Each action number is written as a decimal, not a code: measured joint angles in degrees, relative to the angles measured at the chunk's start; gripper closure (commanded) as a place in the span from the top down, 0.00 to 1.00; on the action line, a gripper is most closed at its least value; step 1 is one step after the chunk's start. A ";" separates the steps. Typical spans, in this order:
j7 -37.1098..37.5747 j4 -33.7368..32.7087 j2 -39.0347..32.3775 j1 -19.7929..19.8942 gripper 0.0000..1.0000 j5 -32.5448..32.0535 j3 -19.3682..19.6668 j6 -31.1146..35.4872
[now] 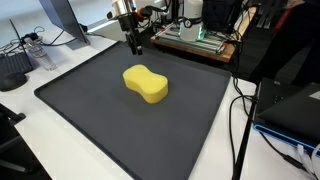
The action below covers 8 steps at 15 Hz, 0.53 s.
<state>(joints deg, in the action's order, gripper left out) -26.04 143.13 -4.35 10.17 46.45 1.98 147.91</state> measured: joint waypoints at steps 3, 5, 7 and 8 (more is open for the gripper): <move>7.43 2.25 3.59 -3.26 1.00 -6.92 -0.10 4.54; 13.82 3.09 5.61 -4.78 1.00 -15.74 -0.30 6.82; 20.03 3.33 7.04 -5.58 1.00 -25.53 -0.50 8.43; 22.80 3.21 7.64 -5.68 1.00 -30.40 -0.53 8.57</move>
<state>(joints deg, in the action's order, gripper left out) -3.24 146.34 3.29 4.49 16.05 1.44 156.47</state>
